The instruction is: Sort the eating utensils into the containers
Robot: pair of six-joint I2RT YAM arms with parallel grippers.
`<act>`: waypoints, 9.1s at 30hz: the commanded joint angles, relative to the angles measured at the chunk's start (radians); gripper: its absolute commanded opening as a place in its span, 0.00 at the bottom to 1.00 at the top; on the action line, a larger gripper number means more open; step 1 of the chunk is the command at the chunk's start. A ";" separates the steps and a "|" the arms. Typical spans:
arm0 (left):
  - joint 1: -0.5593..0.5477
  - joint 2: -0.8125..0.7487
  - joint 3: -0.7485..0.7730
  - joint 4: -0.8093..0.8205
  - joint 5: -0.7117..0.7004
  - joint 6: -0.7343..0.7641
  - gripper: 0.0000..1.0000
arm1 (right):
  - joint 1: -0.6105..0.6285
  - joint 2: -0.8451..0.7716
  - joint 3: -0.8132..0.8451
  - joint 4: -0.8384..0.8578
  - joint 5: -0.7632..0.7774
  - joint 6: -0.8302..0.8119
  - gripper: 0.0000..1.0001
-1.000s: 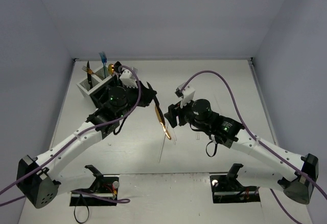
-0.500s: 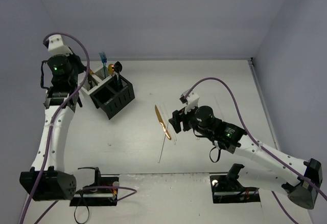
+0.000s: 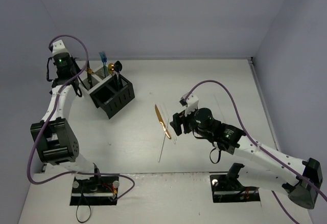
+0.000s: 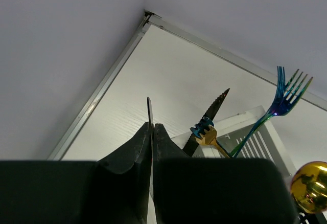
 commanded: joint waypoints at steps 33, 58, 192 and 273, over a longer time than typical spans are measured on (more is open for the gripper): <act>-0.331 -0.679 -0.389 -0.477 0.179 -0.094 0.68 | 0.011 0.551 0.246 -0.010 -0.032 0.063 0.43; -0.326 -0.742 -0.490 -0.464 0.234 -0.084 0.68 | -0.040 0.883 0.436 -0.038 0.044 0.050 0.35; -0.028 -0.156 0.223 -0.111 0.042 0.066 0.00 | -0.027 0.052 0.071 0.155 -0.142 -0.073 0.80; -1.176 0.172 -0.167 -0.537 -0.074 -0.563 0.00 | -0.164 -0.269 -0.038 -0.178 0.439 0.168 0.79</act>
